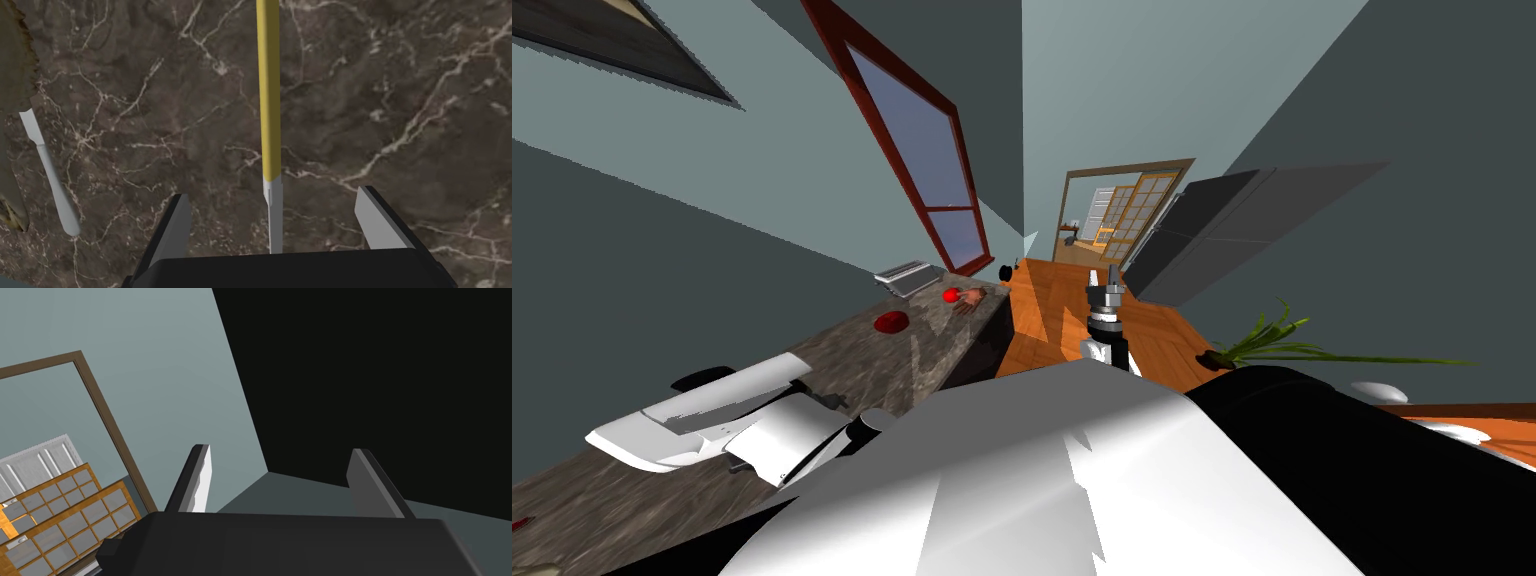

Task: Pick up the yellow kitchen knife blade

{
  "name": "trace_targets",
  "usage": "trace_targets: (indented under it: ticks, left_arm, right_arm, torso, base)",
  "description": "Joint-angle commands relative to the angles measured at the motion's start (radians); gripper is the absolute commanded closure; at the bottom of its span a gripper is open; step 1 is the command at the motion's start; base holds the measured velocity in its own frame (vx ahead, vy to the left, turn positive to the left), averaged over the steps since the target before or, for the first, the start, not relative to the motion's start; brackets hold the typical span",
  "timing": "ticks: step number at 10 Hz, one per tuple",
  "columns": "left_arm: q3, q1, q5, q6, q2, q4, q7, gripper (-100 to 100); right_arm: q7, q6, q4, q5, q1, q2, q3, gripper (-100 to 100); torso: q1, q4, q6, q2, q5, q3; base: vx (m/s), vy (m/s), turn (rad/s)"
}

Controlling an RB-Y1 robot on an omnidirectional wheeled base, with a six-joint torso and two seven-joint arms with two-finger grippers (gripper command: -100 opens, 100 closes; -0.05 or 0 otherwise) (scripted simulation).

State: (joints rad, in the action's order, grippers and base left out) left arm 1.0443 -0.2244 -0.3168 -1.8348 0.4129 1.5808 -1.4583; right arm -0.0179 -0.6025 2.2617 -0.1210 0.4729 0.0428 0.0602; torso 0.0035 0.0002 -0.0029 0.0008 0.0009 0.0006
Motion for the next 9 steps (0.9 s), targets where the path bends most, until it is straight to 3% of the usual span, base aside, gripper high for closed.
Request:
trace_targets:
  ticks: [1, 3, 4, 5, 9]
  left_arm:
    - [0.000, 0.006, 0.002, 0.030, -0.011, -0.013, -0.002, -100]
    - [0.000, 0.013, 0.004, 0.058, -0.022, -0.026, -0.003, -100]
    - [0.000, 0.011, 0.003, 0.046, -0.020, -0.019, -0.003, -100]
    - [0.000, 0.012, 0.003, 0.050, -0.020, -0.021, -0.003, 100]
    - [0.000, 0.011, 0.003, 0.050, -0.019, -0.020, -0.003, 100]
  right_arm:
    - [0.000, 0.000, 0.000, 0.000, 0.000, 0.000, 0.000, 0]
    - [0.000, 0.000, 0.000, 0.000, 0.000, 0.000, 0.000, 0]
    - [0.000, 0.000, 0.000, 0.000, 0.000, 0.000, 0.000, 0]
    - [0.000, 0.000, 0.000, 0.000, 0.000, 0.000, 0.000, 0]
    - [0.000, 0.000, 0.000, 0.000, 0.000, 0.000, 0.000, 0]
  torso:
    - [0.000, 0.000, 0.000, 0.000, 0.000, 0.000]
    - [0.000, 0.000, 0.000, -0.001, 0.000, -0.001]
    - [0.000, 0.000, 0.000, -0.001, 0.000, 0.000]
    - [-0.001, 0.000, 0.000, 0.000, 0.000, 0.000]
    - [0.001, 0.000, 0.000, 0.000, 0.001, 0.000]
  base:
    - [0.022, 0.009, 0.057]
    - [0.019, 0.006, 0.033]
    - [0.008, 0.002, 0.006]
    - [0.000, 0.000, 0.000]
    - [0.000, 0.000, 0.000]
